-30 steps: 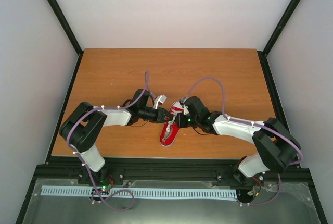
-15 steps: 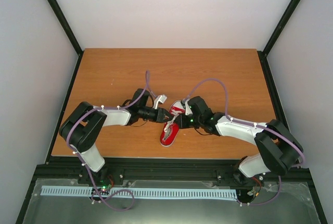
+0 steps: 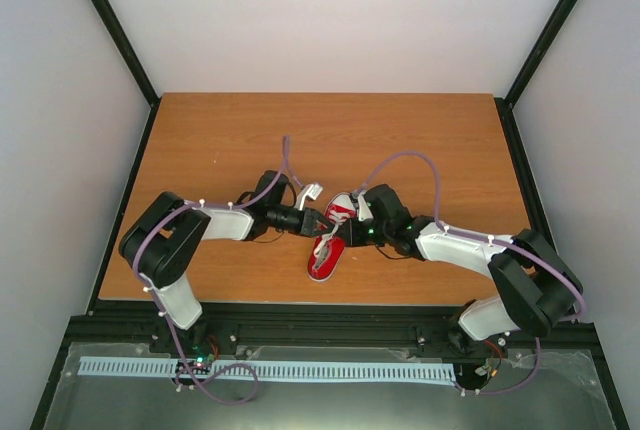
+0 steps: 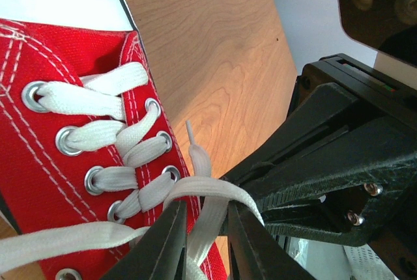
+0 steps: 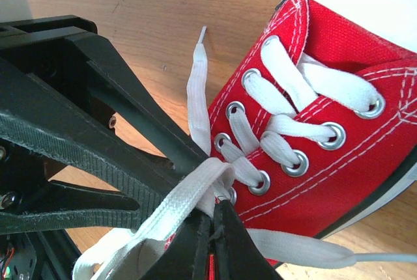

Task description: Tie the shoes

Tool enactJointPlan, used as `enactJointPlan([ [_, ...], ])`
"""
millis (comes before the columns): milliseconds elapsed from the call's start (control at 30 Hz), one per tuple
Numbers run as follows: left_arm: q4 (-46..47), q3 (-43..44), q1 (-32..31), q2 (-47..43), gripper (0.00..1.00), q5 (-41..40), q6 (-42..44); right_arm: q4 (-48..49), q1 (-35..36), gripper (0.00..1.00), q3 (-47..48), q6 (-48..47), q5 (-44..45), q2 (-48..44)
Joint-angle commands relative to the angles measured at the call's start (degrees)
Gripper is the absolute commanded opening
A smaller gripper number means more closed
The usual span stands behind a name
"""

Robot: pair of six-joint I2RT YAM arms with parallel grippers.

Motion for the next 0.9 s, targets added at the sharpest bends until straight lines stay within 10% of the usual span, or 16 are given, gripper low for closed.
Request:
enactJointPlan([
  [0, 2.85, 1.54, -0.01, 1.42, 0.20, 1.70, 1.11, 4.07, 0.08, 0.03, 0.25, 0.28, -2.43, -0.03],
  [533, 5.43, 0.37, -0.01, 1.00, 0.01, -1.46, -1.13, 1.59, -0.02, 0.04, 0.37, -0.06, -0.01, -0.77],
  [867, 7.61, -1.85, -0.01, -1.17, 0.01, -4.93, -2.81, -12.13, 4.46, 0.58, 2.59, -2.49, 16.49, -9.42],
])
